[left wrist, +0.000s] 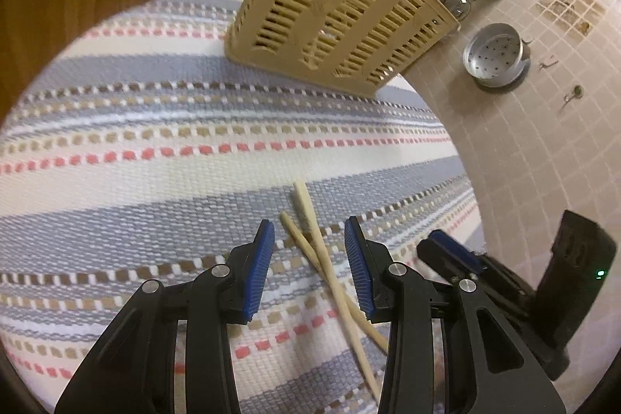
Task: Organize utensils
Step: 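Grasp a wooden chopstick with the left tool while the right tool grasps another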
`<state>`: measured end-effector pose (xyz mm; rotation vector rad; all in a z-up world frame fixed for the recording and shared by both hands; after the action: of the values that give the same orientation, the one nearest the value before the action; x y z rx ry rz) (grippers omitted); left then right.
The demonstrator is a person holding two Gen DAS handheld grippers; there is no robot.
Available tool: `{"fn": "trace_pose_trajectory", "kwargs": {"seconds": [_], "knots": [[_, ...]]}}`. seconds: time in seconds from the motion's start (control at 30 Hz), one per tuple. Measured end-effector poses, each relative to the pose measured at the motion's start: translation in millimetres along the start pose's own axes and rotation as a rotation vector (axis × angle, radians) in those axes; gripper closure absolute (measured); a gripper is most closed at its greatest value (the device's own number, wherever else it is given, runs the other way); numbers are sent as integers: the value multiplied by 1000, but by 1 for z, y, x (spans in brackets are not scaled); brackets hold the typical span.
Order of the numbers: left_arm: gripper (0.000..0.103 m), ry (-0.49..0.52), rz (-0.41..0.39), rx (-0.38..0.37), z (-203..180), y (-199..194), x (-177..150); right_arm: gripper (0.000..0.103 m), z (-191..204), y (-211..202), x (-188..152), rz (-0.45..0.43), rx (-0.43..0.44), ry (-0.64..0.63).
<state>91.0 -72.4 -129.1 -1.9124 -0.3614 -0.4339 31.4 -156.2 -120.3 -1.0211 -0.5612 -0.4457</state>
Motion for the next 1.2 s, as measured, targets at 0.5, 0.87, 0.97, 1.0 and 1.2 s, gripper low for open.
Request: {"fn": "trace_pose_trajectory", "kwargs": {"seconds": [0.5,0.87,0.97,1.0,1.2], "knots": [[66,123,24,238,-34,28,-8,75,-20,-16,-17,57,52,139],[99,60,65,37,-24,26,-14,75,11,-13,-22,101,128,98],[99,53,57,63,-8,20,-11,75,29,1,-27,152,146,64],[99,45,57,63,-3,17,-10,75,34,5,-29,168,144,48],[99,-2,62,108,38,1,-4,76,57,39,-26,267,59,-56]]}}
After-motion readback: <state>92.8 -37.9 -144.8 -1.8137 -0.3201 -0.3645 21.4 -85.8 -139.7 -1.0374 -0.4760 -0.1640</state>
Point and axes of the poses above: each gripper's, at about its wrist camera, not at the fingertips, and y roughly the way its jaws point, z to its left, x to its top, the point moved 10 cm from there along y, roughly the way its jaws point, and after that the axes turned 13 degrees about x, right-handed, at the moved point
